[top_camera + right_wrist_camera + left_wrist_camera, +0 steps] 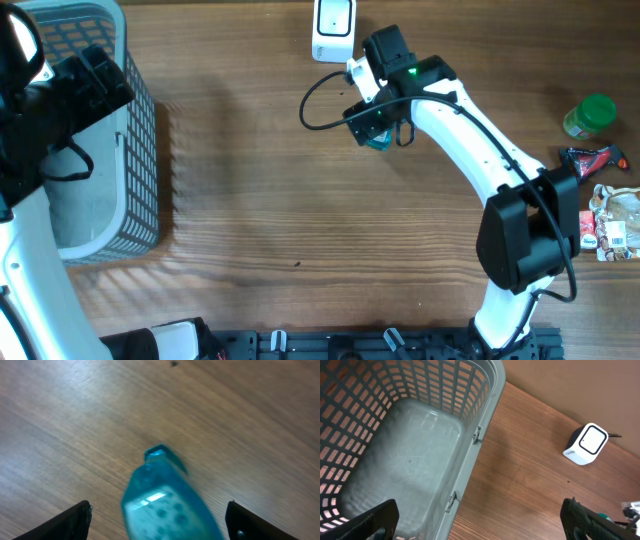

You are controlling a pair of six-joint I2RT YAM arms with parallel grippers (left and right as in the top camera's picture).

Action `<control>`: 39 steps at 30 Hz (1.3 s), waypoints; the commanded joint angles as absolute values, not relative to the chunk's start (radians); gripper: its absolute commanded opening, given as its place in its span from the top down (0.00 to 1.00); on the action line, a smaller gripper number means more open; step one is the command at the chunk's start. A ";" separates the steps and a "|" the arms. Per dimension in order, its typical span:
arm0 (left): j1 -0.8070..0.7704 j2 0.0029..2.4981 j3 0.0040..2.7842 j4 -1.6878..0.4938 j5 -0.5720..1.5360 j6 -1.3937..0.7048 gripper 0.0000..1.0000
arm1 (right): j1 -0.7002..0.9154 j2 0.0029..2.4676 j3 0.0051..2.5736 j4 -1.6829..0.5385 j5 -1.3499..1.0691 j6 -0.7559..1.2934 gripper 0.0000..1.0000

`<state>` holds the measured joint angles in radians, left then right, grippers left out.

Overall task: Scan the item barcode
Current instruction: 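Hold the mouthwash bottle in front of the scanner window, then raise and tilt the blue mouthwash bottle over the scanner with the right gripper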

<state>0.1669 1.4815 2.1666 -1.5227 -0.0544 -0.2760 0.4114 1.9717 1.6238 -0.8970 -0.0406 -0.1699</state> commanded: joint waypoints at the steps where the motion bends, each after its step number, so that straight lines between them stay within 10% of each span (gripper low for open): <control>1: 0.175 1.482 2.175 -1.521 -0.050 -0.278 0.00 | 0.411 1.979 1.614 -0.897 -0.107 -0.220 0.21; 4: 0.175 1.482 2.175 -1.521 -0.049 -0.277 0.00 | 0.411 1.984 1.614 -0.901 -0.106 -0.237 0.40; 22: 0.175 1.482 2.175 -1.521 -0.050 -0.278 0.00 | 0.411 1.990 1.653 -0.796 0.008 -0.207 0.78; 39: 0.175 1.482 2.175 -1.521 -0.050 -0.277 0.00 | 0.472 1.990 1.749 -0.223 0.482 -0.549 0.79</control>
